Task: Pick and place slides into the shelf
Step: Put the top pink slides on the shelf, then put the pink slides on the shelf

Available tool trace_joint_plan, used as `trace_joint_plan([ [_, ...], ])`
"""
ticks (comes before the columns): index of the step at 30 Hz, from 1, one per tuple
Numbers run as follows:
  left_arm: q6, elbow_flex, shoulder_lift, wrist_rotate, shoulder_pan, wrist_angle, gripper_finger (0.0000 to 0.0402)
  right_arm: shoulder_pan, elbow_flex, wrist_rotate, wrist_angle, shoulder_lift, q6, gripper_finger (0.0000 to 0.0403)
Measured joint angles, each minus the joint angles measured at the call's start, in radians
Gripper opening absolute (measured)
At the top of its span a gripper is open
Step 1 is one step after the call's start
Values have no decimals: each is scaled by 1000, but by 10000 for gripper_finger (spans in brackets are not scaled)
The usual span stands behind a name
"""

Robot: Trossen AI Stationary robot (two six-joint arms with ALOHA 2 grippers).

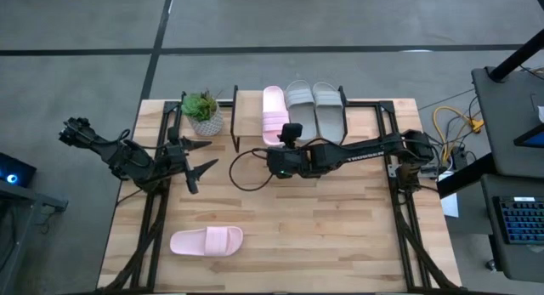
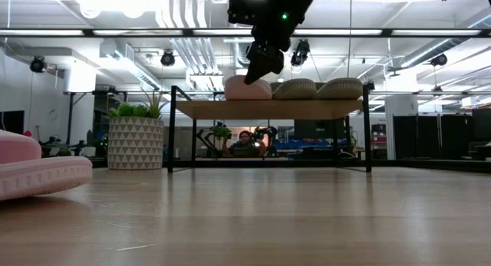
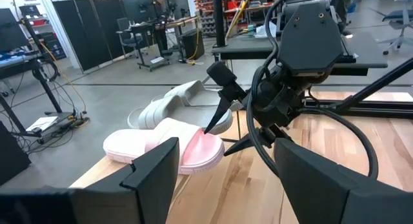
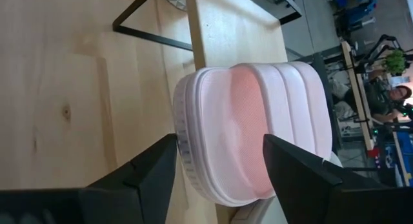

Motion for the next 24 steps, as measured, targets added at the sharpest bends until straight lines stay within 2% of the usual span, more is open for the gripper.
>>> trace_joint_plan([
  [18,0,0,0,0,0,0,238,42,0,3,-12,-68,27,222],
  [24,-117,0,0,0,0,-48,238,92,0,27,-18,-127,75,222],
])
